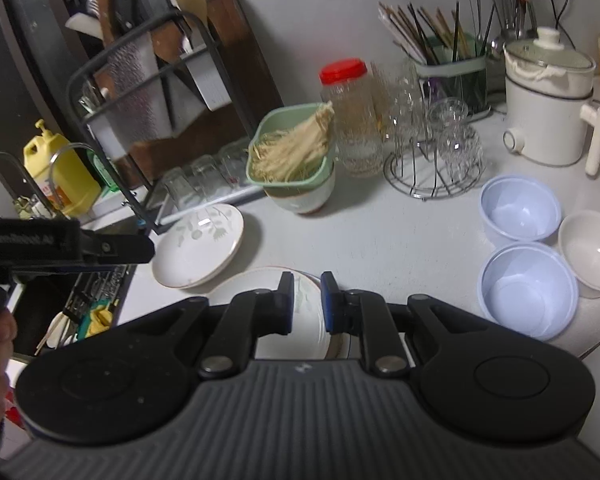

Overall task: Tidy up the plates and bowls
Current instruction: 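Open both grippers to release the plate onto the rose plate, then move both grippers toward the small leaf-pattern plate by the glass rack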

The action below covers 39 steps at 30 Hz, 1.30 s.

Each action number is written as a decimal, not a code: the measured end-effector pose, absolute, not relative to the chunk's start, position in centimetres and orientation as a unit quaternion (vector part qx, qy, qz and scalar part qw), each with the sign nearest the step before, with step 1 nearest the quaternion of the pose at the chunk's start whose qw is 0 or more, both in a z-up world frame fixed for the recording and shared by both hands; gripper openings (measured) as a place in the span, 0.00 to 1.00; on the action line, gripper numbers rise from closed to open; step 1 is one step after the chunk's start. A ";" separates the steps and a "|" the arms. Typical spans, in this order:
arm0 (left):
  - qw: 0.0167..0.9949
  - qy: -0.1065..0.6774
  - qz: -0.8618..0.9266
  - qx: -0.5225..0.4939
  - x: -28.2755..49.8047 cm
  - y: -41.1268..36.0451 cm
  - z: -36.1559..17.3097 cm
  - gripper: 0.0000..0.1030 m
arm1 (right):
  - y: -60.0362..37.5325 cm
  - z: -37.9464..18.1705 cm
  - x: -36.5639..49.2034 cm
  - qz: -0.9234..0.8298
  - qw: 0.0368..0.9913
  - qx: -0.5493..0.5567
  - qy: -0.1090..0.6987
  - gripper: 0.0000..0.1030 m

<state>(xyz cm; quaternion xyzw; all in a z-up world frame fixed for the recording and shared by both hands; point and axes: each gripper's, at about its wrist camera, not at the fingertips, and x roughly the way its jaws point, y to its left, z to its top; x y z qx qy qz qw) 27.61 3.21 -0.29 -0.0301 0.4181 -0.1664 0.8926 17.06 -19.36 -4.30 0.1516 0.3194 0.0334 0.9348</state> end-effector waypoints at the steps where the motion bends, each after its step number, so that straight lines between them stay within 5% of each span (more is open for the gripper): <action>1: 0.894 0.417 -0.164 -0.031 27.2 3.3 -0.2 0.72 | -19.2 -4.0 16.7 0.034 0.937 0.149 0.315 0.16; 35: 0.897 0.435 -0.056 -0.053 15.0 6.5 0.3 0.72 | -18.7 -1.1 7.8 0.110 0.948 0.074 0.288 0.18; 37: 0.896 0.436 -0.054 -0.058 15.0 6.5 0.1 0.73 | -18.5 -1.3 7.8 0.110 0.947 0.071 0.292 0.23; 39: 0.897 0.435 -0.049 -0.058 15.4 6.6 -0.1 0.79 | -18.5 -1.4 7.9 0.105 0.947 0.076 0.293 0.61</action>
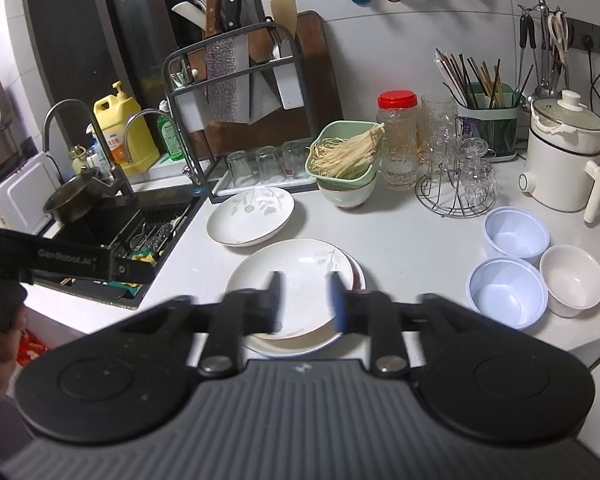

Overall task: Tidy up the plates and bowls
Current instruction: 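Move both grippers toward the small leaf-pattern plate by the glass rack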

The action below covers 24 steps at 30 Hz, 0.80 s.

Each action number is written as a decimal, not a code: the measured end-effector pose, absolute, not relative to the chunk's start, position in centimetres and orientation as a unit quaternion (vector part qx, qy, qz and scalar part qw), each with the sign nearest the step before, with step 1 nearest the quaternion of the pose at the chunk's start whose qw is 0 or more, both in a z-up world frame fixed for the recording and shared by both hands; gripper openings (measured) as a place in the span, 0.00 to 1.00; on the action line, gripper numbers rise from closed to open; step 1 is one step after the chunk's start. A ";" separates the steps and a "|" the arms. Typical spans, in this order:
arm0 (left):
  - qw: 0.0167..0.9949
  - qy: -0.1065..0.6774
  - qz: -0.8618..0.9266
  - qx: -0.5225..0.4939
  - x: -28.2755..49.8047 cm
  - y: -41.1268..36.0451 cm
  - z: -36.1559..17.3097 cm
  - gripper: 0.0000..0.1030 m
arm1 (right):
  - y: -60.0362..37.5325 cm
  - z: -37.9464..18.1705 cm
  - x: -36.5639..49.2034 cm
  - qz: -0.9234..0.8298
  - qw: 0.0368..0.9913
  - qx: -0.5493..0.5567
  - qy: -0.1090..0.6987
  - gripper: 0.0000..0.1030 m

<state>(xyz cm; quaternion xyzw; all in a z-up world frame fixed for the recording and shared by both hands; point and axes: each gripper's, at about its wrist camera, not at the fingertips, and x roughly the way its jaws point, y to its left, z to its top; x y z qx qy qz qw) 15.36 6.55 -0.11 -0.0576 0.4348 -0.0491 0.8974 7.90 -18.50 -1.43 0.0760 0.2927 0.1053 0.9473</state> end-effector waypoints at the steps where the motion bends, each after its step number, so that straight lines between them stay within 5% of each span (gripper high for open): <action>1: 0.898 0.434 -0.043 -0.055 15.7 6.6 -0.2 0.83 | -18.5 -1.5 8.0 0.102 0.948 0.078 0.291 0.72; 2: 0.898 0.436 -0.036 -0.053 16.0 6.8 -0.4 0.84 | -18.5 -1.5 8.1 0.100 0.949 0.081 0.287 0.83; 24: 0.899 0.431 -0.055 -0.056 27.1 10.8 -1.7 0.91 | -15.0 -2.6 17.2 0.103 0.940 0.081 0.315 0.80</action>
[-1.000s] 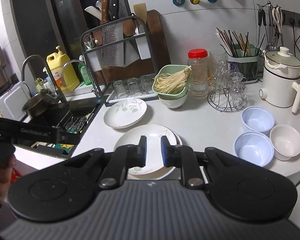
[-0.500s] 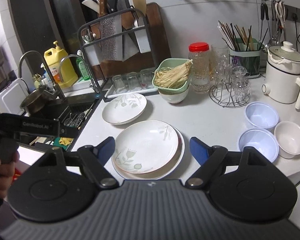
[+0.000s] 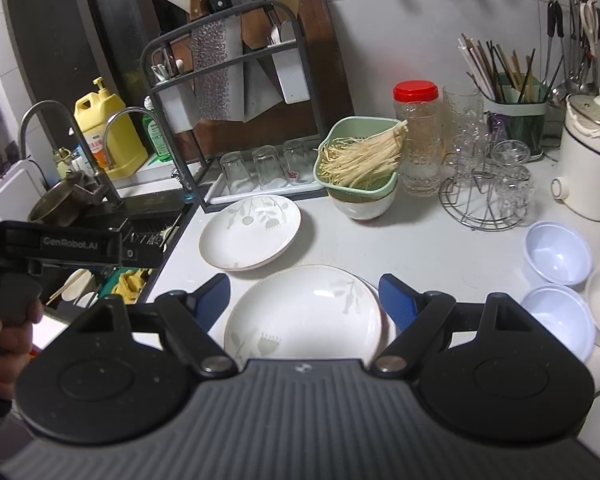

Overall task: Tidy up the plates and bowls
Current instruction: 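Move both grippers toward the small leaf-pattern plate by the glass rack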

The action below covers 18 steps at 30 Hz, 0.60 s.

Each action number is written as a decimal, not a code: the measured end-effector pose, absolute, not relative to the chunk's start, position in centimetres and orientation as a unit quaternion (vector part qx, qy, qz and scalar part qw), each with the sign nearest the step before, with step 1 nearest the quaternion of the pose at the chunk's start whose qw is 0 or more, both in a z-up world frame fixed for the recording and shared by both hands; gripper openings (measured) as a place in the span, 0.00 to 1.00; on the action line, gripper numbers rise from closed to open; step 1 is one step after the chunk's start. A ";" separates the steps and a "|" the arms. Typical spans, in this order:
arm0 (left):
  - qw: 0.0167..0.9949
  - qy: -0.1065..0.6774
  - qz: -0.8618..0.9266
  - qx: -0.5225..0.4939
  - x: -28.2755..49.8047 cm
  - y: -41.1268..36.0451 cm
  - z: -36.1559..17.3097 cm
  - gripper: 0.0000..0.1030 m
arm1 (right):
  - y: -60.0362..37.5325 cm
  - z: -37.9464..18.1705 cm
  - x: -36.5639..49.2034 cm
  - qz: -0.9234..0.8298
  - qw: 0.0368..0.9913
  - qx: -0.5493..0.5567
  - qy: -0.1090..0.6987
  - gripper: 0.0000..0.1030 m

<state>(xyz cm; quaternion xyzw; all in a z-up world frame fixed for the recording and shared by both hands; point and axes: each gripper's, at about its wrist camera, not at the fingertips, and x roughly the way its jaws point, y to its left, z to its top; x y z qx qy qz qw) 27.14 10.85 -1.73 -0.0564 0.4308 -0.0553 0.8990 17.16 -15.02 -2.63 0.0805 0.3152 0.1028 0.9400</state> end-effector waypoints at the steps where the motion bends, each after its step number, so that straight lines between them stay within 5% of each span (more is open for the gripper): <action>1: 0.899 0.432 -0.055 -0.057 27.7 11.1 -1.9 0.91 | -14.7 -2.8 17.6 0.102 0.940 0.079 0.316 0.80; 18: 0.883 0.460 -0.074 -0.057 36.4 14.4 -5.0 0.96 | -11.5 -5.1 24.6 0.081 0.929 0.085 0.351 0.80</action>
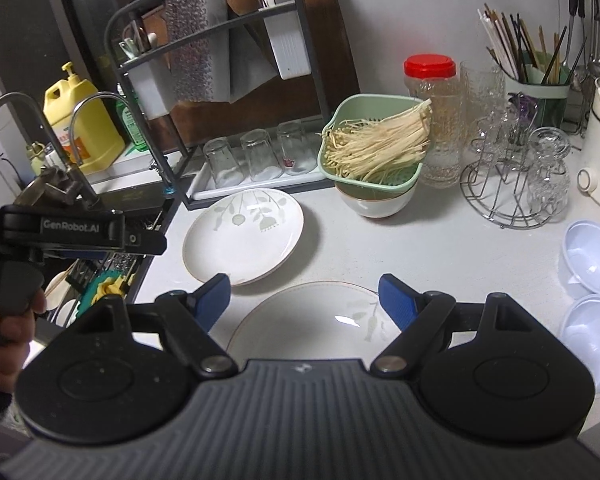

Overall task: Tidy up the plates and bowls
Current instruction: 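Move both grippers toward the small leaf-pattern plate by the glass rack, then close both grippers on the small leaf-pattern plate rim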

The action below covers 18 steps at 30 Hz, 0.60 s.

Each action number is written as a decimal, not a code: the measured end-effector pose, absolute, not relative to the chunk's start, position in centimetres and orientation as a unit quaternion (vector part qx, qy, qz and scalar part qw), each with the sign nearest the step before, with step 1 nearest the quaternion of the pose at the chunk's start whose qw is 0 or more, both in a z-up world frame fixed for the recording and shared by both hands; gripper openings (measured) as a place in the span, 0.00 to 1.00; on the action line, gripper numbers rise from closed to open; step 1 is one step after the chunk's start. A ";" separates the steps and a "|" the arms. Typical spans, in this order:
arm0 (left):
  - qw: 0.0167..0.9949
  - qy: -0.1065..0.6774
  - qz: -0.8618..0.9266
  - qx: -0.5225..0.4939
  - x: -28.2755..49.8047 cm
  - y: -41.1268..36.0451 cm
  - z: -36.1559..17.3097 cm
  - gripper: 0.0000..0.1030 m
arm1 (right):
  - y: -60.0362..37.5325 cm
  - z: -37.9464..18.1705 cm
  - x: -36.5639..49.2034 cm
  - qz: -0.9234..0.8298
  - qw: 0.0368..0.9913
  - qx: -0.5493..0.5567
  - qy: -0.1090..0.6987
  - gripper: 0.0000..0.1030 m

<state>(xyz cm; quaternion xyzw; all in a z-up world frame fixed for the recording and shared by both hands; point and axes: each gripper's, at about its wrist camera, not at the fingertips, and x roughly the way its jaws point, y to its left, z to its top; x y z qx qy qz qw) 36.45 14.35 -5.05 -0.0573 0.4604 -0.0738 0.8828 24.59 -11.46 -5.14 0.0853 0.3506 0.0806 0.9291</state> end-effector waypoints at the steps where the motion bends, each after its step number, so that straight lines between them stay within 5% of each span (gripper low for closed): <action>1: 0.882 0.462 -0.075 -0.057 36.9 14.6 -5.2 0.96 | -11.3 -5.3 24.9 0.079 0.928 0.088 0.352 0.80; 18: 0.868 0.486 -0.083 -0.055 44.2 17.6 -8.9 0.96 | -8.0 -8.3 30.9 0.066 0.916 0.093 0.384 0.80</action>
